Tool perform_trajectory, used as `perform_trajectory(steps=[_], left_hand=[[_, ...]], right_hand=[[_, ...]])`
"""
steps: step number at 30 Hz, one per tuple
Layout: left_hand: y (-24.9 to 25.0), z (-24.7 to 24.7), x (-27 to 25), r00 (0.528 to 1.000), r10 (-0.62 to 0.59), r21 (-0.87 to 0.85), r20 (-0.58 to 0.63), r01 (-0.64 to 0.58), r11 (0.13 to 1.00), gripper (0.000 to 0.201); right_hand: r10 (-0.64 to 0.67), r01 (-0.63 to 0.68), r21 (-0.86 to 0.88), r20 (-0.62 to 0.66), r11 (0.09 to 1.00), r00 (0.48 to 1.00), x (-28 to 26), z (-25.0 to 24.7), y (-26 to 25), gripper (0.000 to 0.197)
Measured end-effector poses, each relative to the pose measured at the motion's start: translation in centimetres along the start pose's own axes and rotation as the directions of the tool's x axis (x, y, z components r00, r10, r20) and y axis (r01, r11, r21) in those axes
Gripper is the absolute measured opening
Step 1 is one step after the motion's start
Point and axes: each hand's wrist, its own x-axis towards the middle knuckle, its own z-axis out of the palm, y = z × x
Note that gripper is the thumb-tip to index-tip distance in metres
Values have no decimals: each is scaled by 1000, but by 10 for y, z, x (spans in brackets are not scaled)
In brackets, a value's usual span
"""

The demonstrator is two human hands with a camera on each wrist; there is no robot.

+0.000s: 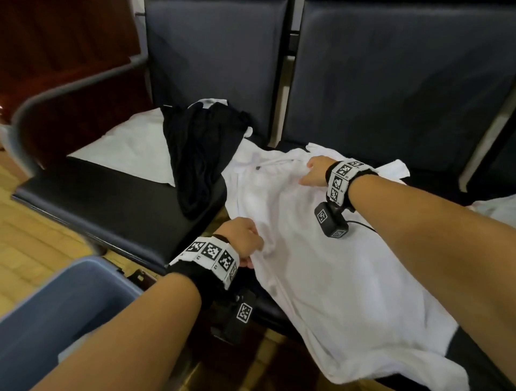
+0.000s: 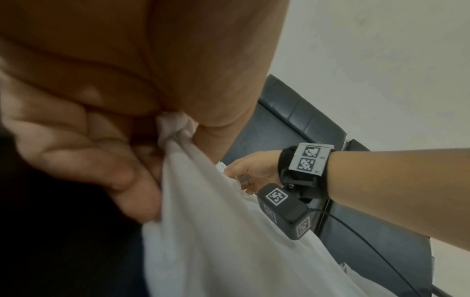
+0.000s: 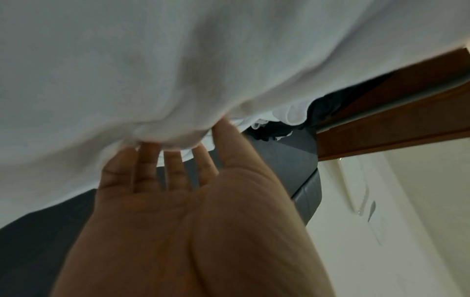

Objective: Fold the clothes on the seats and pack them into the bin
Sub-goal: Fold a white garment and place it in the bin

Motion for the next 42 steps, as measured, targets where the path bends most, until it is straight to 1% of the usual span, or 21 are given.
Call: perform_trajectory(steps=[3,8,12,15,18,20,21,23,24,25,27,28,30,32,35,36,37,38,39,40,42], left_hand=[[0,-1,5,1000,24,85,10,-24,996,3],[-3,-3,9,999,24,74,28,-26,997,4],[-4,-6,6,999,46,9,-23,-46,999,13],[-3,-13,-1,993,83,-39,-80,-87,995,22],[-2,-25,-9,976,113,-174,-188,-147,974,26],[1,-33,-16,959,83,-366,-271,-183,912,25],[3,-37,-19,957,61,-488,-284,-199,849,20],[13,-43,-23,976,34,-739,-213,-184,648,9],[20,-45,-28,984,40,-809,-172,-164,565,8],[27,-46,-32,986,65,-836,-155,-166,523,10],[46,-49,-40,970,128,-757,-205,-240,607,10],[57,-52,-47,958,163,-699,-237,-284,656,13],[79,-67,-59,940,230,-631,-251,-339,698,15],[104,-82,-74,915,287,-588,-282,-402,702,14],[138,-102,-95,821,376,-549,-429,-567,613,30],[148,-106,-102,804,377,-496,-461,-585,642,35],[157,-110,-105,798,372,-396,-475,-571,720,37],[164,-111,-115,824,322,-317,-466,-495,809,38],[168,-114,-114,834,276,-232,-478,-423,876,39],[172,-113,-125,845,255,-145,-471,-360,922,40],[178,-116,-129,859,284,-48,-427,-335,941,42]], right_hand=[[26,-26,-54,-1,998,1000,14,8,5,54],[-14,18,76,-52,997,999,12,6,13,18],[8,82,406,-215,910,977,6,-18,22,29],[43,113,513,-282,851,958,-17,-43,31,24],[88,118,591,-309,798,947,-44,-67,42,21],[122,108,650,-299,753,946,-60,-82,52,31],[145,97,688,-285,719,948,-71,-89,57,40],[183,97,758,-276,645,943,-92,-103,67,60],[194,112,784,-285,610,939,-101,-109,73,61],[197,135,803,-299,580,934,-111,-117,78,53],[211,183,831,-336,526,918,-136,-133,83,33],[226,199,839,-352,507,908,-148,-142,85,28],[252,231,843,-388,485,887,-173,-162,90,24],[279,293,834,-454,467,846,-195,-180,99,24],[324,425,806,-566,412,758,-228,-204,112,24],[328,434,791,-585,431,741,-236,-209,119,26],[319,405,778,-586,481,745,-244,-211,125,28],[311,341,762,-566,550,763,-249,-211,133,28],[306,270,740,-541,616,783,-256,-210,139,29],[315,206,713,-525,670,790,-262,-208,146,31],[339,148,684,-523,714,782,-274,-207,154,32]])
